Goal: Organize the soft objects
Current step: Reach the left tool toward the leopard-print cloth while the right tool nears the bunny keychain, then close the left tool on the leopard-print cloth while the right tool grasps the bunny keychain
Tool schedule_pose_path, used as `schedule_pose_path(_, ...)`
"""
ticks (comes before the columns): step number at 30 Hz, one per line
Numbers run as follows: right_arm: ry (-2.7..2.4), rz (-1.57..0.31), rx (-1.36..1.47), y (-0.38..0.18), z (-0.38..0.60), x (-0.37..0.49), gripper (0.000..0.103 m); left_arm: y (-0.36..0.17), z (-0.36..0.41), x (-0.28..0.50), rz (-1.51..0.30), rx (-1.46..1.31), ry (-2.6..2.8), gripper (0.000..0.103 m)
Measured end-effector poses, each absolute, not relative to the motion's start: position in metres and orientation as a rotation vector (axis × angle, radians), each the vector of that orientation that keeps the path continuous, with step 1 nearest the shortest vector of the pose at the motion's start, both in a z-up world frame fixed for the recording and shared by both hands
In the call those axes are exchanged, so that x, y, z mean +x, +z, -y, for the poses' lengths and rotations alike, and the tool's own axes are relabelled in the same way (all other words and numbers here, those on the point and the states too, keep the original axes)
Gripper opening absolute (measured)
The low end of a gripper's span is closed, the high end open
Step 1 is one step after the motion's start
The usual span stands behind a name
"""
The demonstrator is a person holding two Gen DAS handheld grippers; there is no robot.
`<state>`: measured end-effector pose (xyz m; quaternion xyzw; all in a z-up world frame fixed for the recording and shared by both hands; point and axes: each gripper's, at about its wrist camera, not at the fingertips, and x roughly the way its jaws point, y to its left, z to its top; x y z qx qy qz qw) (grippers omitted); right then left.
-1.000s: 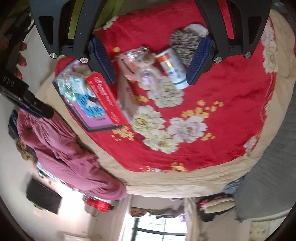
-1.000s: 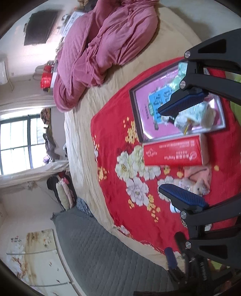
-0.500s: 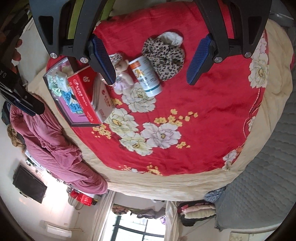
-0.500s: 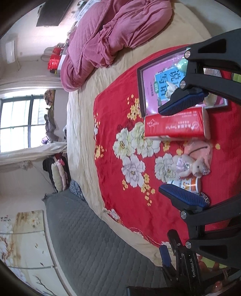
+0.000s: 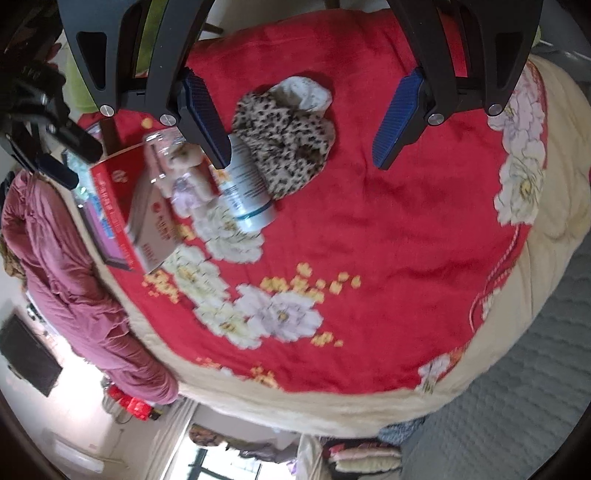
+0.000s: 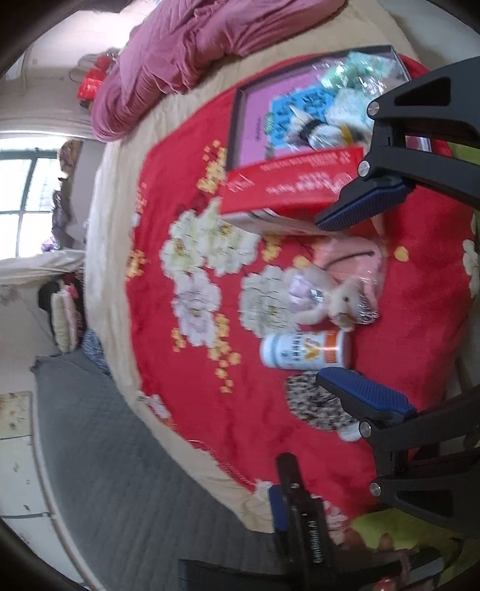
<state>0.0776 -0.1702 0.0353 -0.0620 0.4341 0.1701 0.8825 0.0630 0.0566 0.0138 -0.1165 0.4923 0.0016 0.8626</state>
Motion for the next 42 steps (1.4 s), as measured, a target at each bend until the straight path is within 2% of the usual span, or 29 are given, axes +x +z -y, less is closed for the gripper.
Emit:
schedule_pose_path(18,0.359,-1.035,-0.149,-0.031,0.162,0.096,0.076,-0.069,-0.051,0.098,-1.196,-0.294,-0.022,0.080)
schedule_pose_path(28,0.336,-1.056,-0.225,-0.056,0.148,0.109,0.076,-0.093,-0.075,0.105,-1.178,-0.475,-0.065,0.080)
schedule_pose_path(30,0.331,-1.061,-0.250,-0.062,0.143,0.113,0.076,-0.093,-0.075,0.106,-1.172,-0.493,-0.085,0.075)
schedule_pose_path(32,0.321,-1.064,-0.282,-0.070,0.138,0.116,0.076,-0.094,-0.075,0.108,-1.165,-0.505,-0.099,0.064)
schedule_pose_path(39,0.303,-1.060,-0.352,-0.084,0.126,0.122,0.075,-0.101,-0.071,0.113,-1.167,-0.544,-0.164,0.042)
schedule_pose_path(41,0.305,-1.071,-0.341,-0.088,0.126,0.124,0.069,-0.103,-0.071,0.114,-1.163,-0.552,-0.170,0.026)
schedule_pose_path(42,0.303,-1.074,-0.333,-0.090,0.127,0.125,0.065,-0.103,-0.072,0.114,-1.162,-0.561,-0.170,0.022)
